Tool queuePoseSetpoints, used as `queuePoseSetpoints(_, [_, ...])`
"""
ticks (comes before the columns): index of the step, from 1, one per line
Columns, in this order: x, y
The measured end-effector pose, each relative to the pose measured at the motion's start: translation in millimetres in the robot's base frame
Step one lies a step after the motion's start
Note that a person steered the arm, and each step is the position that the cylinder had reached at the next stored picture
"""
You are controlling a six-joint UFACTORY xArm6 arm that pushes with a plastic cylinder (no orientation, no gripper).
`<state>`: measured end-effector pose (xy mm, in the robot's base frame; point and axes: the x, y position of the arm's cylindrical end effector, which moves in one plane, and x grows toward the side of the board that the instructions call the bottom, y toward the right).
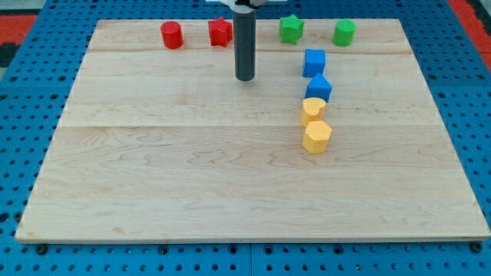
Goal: Move your arm to the left of the cube
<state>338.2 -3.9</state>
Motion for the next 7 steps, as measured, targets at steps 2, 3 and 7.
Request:
queuePoseSetpoints(2, [0.0,-1.7])
queuePoseSetpoints(3, [0.0,-1.7])
queuePoseSetpoints(7, [0.0,1.5])
